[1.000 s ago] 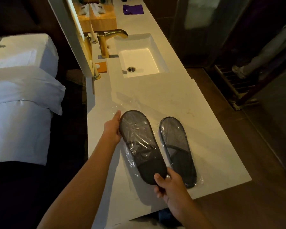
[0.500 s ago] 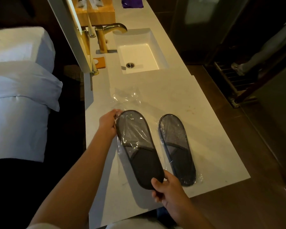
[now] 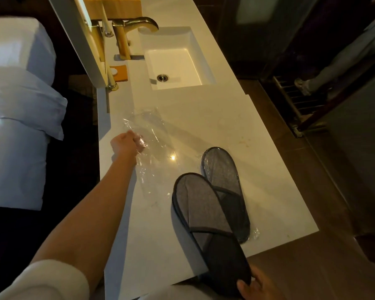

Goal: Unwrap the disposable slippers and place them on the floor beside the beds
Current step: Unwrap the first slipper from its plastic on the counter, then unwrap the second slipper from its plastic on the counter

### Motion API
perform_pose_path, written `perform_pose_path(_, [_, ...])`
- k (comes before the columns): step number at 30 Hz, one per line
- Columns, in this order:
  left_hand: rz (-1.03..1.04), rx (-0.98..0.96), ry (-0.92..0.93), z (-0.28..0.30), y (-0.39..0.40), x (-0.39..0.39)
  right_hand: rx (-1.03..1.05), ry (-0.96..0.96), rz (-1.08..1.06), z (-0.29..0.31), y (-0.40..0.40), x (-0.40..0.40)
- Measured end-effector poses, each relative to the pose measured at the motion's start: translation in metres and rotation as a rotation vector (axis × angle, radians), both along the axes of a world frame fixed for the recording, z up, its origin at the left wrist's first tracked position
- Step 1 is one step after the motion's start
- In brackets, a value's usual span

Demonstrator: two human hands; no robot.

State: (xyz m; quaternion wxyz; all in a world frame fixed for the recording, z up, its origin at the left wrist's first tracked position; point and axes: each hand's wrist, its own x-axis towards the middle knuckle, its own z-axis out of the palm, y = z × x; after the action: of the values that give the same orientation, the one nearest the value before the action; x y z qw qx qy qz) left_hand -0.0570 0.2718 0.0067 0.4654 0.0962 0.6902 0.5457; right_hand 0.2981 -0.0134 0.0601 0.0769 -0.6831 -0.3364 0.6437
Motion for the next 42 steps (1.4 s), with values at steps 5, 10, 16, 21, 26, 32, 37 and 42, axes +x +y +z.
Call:
perform_pose_path(5, [-0.073,-0.005,0.191,-0.01,0.001,0.0,-0.159,0.388,-0.208,0.012,0.018,-0.007])
perform_pose_path(10, [0.088,-0.091,0.521,0.02,-0.031,0.009,-0.099,0.469,-0.249,0.008,0.031,-0.03])
perform_pose_path(16, [-0.17,0.098,0.225,0.029,-0.16,0.063,-0.072,0.51,-0.265,-0.004,0.043,-0.082])
perform_pose_path(21, [-0.102,0.084,0.027,0.015,-0.232,0.074,0.012,0.224,-0.018,-0.017,0.047,-0.121])
perform_pose_path(26, [-0.026,-0.012,0.131,0.002,-0.263,0.053,0.168,0.145,0.122,-0.019,0.059,-0.142])
perform_pose_path(32, [0.04,-0.067,0.283,-0.012,-0.288,0.039,0.417,0.027,0.395,-0.031,0.056,-0.167])
perform_pose_path(37, [-0.131,-0.155,0.57,-0.019,-0.287,0.025,0.579,-0.087,0.464,-0.044,0.046,-0.179])
perform_pose_path(42, [-0.232,-0.227,0.694,-0.022,-0.281,0.027,0.657,-0.155,0.423,-0.048,0.044,-0.181])
